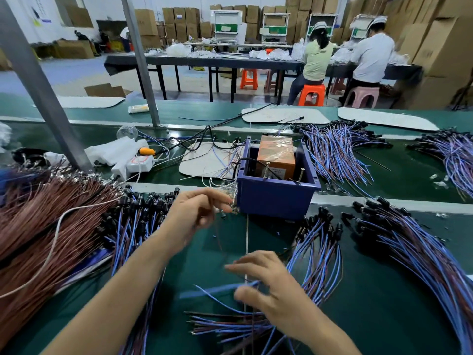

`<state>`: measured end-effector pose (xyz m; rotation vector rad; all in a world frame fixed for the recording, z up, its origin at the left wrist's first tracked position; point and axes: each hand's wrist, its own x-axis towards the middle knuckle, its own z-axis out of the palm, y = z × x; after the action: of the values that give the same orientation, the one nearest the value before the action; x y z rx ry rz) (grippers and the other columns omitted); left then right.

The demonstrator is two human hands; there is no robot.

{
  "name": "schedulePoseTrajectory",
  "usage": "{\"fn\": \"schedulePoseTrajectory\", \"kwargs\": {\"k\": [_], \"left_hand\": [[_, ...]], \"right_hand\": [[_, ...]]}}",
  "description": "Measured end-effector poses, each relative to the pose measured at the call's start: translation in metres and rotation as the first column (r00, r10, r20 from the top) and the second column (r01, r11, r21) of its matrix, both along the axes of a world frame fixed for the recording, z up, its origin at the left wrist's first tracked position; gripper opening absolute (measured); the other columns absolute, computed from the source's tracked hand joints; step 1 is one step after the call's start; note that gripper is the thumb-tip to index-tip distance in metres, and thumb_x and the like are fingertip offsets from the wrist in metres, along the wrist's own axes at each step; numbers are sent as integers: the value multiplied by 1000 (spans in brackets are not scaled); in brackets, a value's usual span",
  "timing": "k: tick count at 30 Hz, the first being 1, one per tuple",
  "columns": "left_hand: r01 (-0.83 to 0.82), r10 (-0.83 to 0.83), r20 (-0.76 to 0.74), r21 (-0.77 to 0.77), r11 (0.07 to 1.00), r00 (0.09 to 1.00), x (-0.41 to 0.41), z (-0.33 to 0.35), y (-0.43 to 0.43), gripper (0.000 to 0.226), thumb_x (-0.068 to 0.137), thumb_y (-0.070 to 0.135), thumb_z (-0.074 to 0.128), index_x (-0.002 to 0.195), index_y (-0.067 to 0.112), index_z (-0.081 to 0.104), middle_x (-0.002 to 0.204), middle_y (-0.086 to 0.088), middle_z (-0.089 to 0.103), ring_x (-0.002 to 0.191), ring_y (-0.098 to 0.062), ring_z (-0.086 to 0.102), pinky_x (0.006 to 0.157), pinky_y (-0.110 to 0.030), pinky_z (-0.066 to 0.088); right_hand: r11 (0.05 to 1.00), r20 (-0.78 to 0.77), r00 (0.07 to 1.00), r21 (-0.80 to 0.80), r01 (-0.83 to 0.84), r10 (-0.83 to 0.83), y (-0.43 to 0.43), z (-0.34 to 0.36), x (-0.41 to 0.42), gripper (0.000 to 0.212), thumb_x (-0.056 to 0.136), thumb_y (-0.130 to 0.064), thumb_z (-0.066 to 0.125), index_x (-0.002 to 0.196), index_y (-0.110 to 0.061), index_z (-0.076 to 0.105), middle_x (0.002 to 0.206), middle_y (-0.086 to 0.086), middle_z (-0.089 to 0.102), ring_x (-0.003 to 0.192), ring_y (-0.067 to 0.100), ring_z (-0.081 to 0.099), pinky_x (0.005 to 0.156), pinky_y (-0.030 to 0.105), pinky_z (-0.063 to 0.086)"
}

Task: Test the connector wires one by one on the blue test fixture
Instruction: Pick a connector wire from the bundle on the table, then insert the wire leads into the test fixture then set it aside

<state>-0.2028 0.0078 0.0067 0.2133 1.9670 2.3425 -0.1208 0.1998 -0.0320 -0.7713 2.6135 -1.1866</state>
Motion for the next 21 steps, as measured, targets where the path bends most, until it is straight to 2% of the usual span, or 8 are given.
{"fn": "schedulePoseTrajectory", "kwargs": {"k": [3,6,9,14,16,18,20,21], "left_hand": [[72,-67,-49,121,990,997,7,4,-15,50,67,-5,30,78,8,77,51,-6,60,31,-5,26,37,-16,15],[149,-140,-101,94,984,985,17,13,-25,50,61,2,33,83,7,77,48,-8,58,33,-5,28,35,-10,21],[124,-139,-149,-106,987,979,28,19,-34,46,69,5,34,87,8,76,53,-15,62,41,-12,31,39,-15,24],[-152,79,-188,-417,896,979,34,15,-48,39,94,-8,37,88,8,73,72,-11,73,43,-7,40,42,-10,30],[-299,144,-283,-639,709,948,34,7,-53,27,92,-1,51,92,14,74,82,1,73,51,3,49,52,-4,35],[-380,69,-389,-821,425,918,35,-6,-60,21,89,13,61,105,22,71,102,7,68,84,4,55,76,-3,35],[-285,-79,-294,-952,116,952,37,-23,-64,35,89,32,61,124,29,60,126,11,55,117,-13,45,98,-19,33],[-232,-125,-224,-971,-53,967,38,-30,-65,40,89,37,60,129,32,55,130,13,51,123,-17,39,101,-26,33]], "right_hand": [[996,6,997,53,-78,78,-8,-3,-2,75,71,-76,42,137,-40,45,118,-37,34,124,-13,21,105,10,16],[986,-107,982,37,164,-159,-5,-8,-15,62,83,-69,38,136,-37,47,122,-30,43,123,-9,29,108,20,24],[882,-217,922,285,374,-321,12,-18,-31,40,98,-45,40,137,-35,46,133,-16,48,130,6,34,112,28,25],[740,-240,879,474,477,-412,38,-33,-39,40,99,-48,38,135,-34,48,134,-17,47,130,6,39,116,32,17],[697,-268,851,489,524,-452,42,-35,-41,43,99,-50,37,137,-32,45,136,-14,46,131,8,39,117,33,15],[689,-249,848,497,527,-468,42,-36,-43,47,99,-49,37,141,-29,41,141,-11,42,135,11,35,118,34,12],[707,-209,860,497,504,-466,39,-38,-43,51,99,-49,37,146,-28,33,148,-8,34,140,12,29,119,37,5],[716,-195,866,494,493,-461,37,-38,-43,53,100,-48,36,148,-28,29,151,-7,29,142,13,24,119,38,1]]}}
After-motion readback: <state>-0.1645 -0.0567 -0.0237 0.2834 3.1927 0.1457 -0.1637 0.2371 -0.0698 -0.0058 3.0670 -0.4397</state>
